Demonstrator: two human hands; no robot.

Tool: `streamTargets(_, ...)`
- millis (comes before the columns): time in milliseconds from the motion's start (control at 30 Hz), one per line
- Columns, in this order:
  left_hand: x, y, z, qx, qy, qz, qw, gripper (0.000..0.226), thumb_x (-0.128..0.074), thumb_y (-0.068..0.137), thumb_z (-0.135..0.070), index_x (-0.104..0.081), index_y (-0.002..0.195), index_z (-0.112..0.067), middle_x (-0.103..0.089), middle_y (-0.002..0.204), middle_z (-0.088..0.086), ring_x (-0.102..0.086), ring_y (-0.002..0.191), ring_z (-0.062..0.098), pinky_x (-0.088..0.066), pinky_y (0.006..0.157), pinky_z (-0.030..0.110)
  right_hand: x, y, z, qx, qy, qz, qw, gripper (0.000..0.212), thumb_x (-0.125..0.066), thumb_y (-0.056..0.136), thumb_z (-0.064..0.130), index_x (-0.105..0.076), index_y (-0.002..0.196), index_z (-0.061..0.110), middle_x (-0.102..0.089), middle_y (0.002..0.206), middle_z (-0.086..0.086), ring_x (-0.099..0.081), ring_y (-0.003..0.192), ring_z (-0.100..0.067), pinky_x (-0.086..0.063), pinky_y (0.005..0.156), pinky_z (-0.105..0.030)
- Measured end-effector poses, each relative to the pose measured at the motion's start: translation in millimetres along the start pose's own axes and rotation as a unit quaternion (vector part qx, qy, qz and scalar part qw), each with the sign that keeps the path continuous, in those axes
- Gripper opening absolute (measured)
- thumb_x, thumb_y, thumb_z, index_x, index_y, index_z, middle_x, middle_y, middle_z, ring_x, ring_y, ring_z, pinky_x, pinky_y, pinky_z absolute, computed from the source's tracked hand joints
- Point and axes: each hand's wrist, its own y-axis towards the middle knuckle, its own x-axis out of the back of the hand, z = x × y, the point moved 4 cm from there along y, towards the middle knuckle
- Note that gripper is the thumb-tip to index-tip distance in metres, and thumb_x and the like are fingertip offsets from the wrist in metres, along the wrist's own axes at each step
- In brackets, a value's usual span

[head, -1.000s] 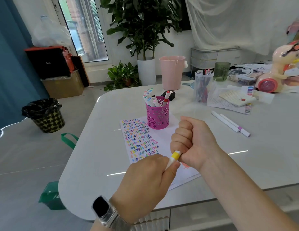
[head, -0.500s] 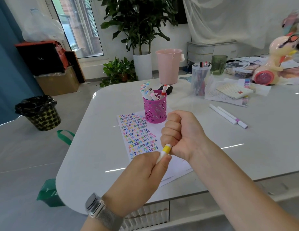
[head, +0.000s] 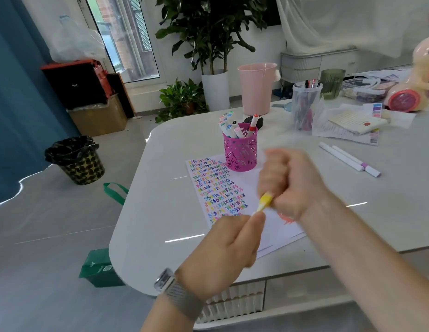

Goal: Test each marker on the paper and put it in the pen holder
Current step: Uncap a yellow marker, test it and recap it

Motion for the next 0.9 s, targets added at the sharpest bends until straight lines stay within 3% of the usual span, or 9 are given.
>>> streamTargets(133,30.0,-28.5,0.6,0.01,-0.033,-0.03,0.999,0.048,-0.032,0.088,-0.053,-0.036,0.052,-0.022,-0.032,0.045,-0.01,-0.026,0.044,0.009,-0.027,0.044,0.015,31.6,-2.7,77.3,0.138,0.079,-0.028,0.987,0.033,-0.047,0.049,0.003,-0.02,0.036,0.019,-0.014,0.031,0.005,-0.015,0.025,-0.009,-0.012,0.028,-0.017)
streamTargets(233,49.2,-21.8,11.5,0.002,0.046,-0.104,0.993,0.048,-0.033,0.085,-0.061,-0.041,0.06,-0.02,-0.035,0.048,-0.006,-0.03,0.047,0.007,-0.029,0.047,0.016,46.5,-8.1,64.6,0.105,0.059,-0.001,0.993,0.04,-0.058,0.033,0.003,-0.022,0.039,0.02,-0.016,0.034,0.006,-0.016,0.029,-0.01,-0.016,0.029,-0.019)
streamTargets(300,48.8,-10.9,15.6,0.008,0.111,-0.122,0.986,0.049,-0.029,0.091,-0.06,-0.044,0.063,-0.024,-0.041,0.05,-0.004,-0.035,0.047,0.005,-0.031,0.048,0.015,46.4,-4.1,46.4,0.081,0.054,0.009,0.995,0.038,-0.06,0.057,0.007,-0.027,0.041,0.019,-0.021,0.037,0.005,-0.021,0.033,-0.01,-0.024,0.034,-0.02)
streamTargets(400,40.5,0.2,15.7,0.019,0.16,-0.133,0.978,0.044,-0.026,0.088,-0.053,-0.051,0.071,-0.021,-0.049,0.054,-0.004,-0.044,0.05,0.005,-0.035,0.052,0.016,37.8,4.0,31.4,0.06,0.01,-0.012,0.998,0.052,-0.037,0.096,0.037,-0.048,0.053,0.009,-0.043,0.048,-0.004,-0.04,0.043,-0.017,-0.041,0.052,-0.023)
streamTargets(500,36.1,6.2,18.4,0.029,0.212,-0.124,0.969,0.043,-0.028,0.094,-0.046,-0.055,0.08,-0.015,-0.049,0.059,-0.008,-0.048,0.057,0.003,-0.036,0.057,0.016,32.6,6.8,20.6,0.046,-0.088,-0.021,0.995,0.061,-0.026,0.096,0.055,-0.059,0.079,0.007,-0.054,0.057,-0.01,-0.041,0.05,-0.02,-0.036,0.054,-0.025)
streamTargets(633,37.7,0.5,32.8,0.068,0.279,-0.083,0.954,0.034,-0.032,0.097,-0.042,-0.053,0.08,-0.022,-0.052,0.071,-0.009,-0.051,0.066,0.007,-0.047,0.072,0.032,33.1,12.6,11.7,0.037,-0.188,0.0,0.981,0.074,-0.027,0.094,0.064,-0.067,0.078,0.004,-0.056,0.053,-0.011,-0.041,0.044,-0.017,-0.033,0.043,-0.021)
streamTargets(733,40.1,-7.1,39.4,0.099,0.359,-0.052,0.927,0.037,-0.027,0.096,-0.047,-0.052,0.085,-0.021,-0.058,0.085,-0.006,-0.056,0.081,0.017,-0.047,0.079,0.038,33.0,15.5,0.9,0.039,-0.272,0.009,0.961,0.049,-0.051,0.091,0.051,-0.072,0.087,0.008,-0.07,0.072,-0.01,-0.054,0.052,-0.012,-0.045,0.044,-0.021)
streamTargets(800,42.0,-9.6,38.8,0.109,0.396,-0.054,0.91,0.039,-0.024,0.096,-0.05,-0.049,0.085,-0.021,-0.059,0.085,-0.004,-0.057,0.082,0.02,-0.047,0.078,0.038,35.6,19.5,-3.9,0.07,-0.357,-0.004,0.932,0.02,-0.071,0.083,0.029,-0.068,0.075,0.011,-0.063,0.064,-0.004,-0.048,0.048,-0.009,-0.042,0.043,-0.018)
streamTargets(900,42.0,-8.2,32.5,0.098,0.386,-0.061,0.915,0.042,-0.022,0.093,-0.053,-0.048,0.083,-0.021,-0.061,0.081,-0.002,-0.059,0.079,0.022,-0.049,0.076,0.039,39.6,26.3,-12.2,0.141,-0.45,-0.038,0.881,0.038,-0.079,0.076,0.018,-0.048,0.053,0.017,-0.041,0.047,0.004,-0.033,0.039,-0.008,-0.031,0.037,-0.017)
